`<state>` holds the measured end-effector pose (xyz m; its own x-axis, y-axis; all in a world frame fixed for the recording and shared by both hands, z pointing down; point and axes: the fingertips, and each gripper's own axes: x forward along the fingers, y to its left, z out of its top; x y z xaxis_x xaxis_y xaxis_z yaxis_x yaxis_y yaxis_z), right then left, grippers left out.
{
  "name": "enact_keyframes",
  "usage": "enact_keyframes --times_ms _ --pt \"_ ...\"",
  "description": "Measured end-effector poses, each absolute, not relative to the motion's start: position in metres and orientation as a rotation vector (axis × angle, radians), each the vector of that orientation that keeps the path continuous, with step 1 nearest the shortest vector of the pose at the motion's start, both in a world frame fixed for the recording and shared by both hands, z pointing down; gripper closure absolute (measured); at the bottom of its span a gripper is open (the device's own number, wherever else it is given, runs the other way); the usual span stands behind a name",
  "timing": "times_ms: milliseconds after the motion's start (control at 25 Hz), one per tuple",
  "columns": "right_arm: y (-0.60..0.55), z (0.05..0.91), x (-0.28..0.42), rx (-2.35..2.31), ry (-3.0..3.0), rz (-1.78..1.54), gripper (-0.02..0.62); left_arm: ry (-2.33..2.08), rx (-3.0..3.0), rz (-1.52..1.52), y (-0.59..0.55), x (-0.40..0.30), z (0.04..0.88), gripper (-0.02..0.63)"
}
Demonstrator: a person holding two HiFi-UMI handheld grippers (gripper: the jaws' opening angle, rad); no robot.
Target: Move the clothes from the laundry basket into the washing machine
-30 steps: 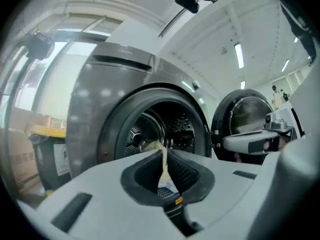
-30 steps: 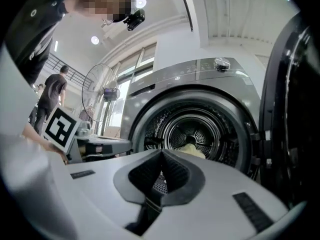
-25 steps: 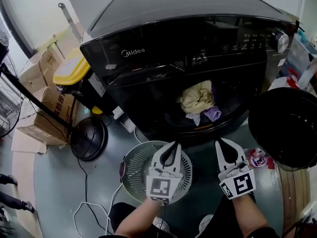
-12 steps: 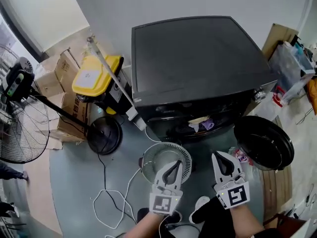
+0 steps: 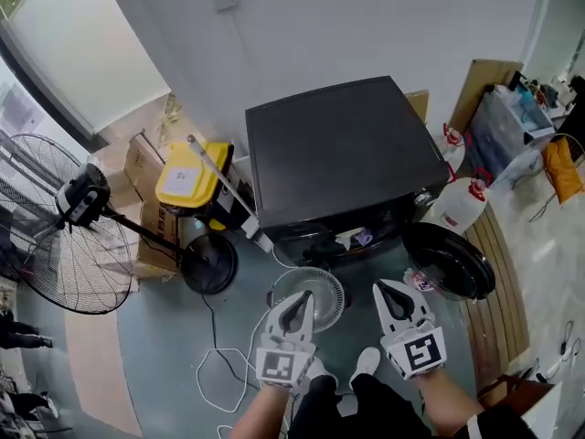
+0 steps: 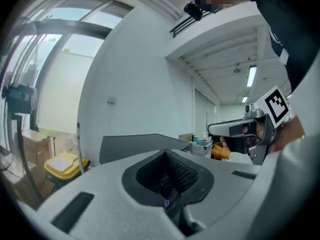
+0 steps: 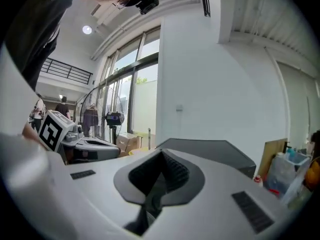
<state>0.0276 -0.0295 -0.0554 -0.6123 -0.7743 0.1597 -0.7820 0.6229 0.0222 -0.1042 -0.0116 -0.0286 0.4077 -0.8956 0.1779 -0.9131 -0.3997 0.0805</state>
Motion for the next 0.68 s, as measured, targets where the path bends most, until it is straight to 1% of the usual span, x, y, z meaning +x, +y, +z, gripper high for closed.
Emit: enact_keyframes --times_ms 120,360,680 --pt "-0.026 -0.085 0.038 1.323 -2.722 0.117 0.589 -1.614 2.541 0.211 -0.003 -0.099 -0.058 0.598" --pt "-0.003 -0.115 0.057 1.300 -2.756 0.057 0.589 -1.609 2.581 0.197 0.020 -0.074 -0.083 0.598" --pt "0.020 -0.123 0.077 1.266 -2.767 0.021 0.589 -1.601 2.599 0.174 0.040 -0.038 -0.097 0.598"
